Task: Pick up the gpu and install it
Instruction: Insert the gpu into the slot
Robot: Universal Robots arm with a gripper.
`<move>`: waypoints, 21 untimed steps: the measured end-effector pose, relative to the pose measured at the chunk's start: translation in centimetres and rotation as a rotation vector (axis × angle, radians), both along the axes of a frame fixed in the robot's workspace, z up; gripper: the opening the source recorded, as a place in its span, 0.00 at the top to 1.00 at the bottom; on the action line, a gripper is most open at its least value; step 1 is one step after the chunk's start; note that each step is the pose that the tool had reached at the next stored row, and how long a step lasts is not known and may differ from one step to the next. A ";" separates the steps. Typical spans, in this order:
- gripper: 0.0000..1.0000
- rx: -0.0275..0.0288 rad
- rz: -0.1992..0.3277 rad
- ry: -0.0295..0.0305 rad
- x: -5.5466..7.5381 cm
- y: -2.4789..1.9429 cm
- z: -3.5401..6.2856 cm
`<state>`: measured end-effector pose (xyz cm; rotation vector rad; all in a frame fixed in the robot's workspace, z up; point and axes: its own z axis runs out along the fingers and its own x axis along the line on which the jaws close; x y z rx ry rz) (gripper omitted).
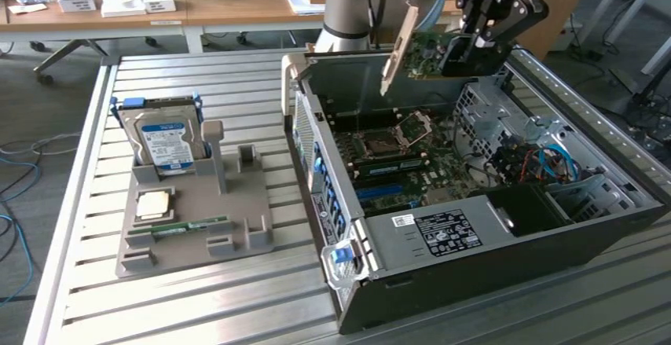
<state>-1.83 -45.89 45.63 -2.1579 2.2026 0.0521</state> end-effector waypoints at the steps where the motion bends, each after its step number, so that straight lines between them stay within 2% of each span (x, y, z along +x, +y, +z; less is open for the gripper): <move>1: 0.73 0.0000 0.000 -0.0001 0.0 0.00 -0.18; 15: 0.73 0.0000 0.003 -0.0012 0.0 0.00 -2.43; 21: 0.73 -0.0002 0.003 -0.0012 0.0 0.00 -2.88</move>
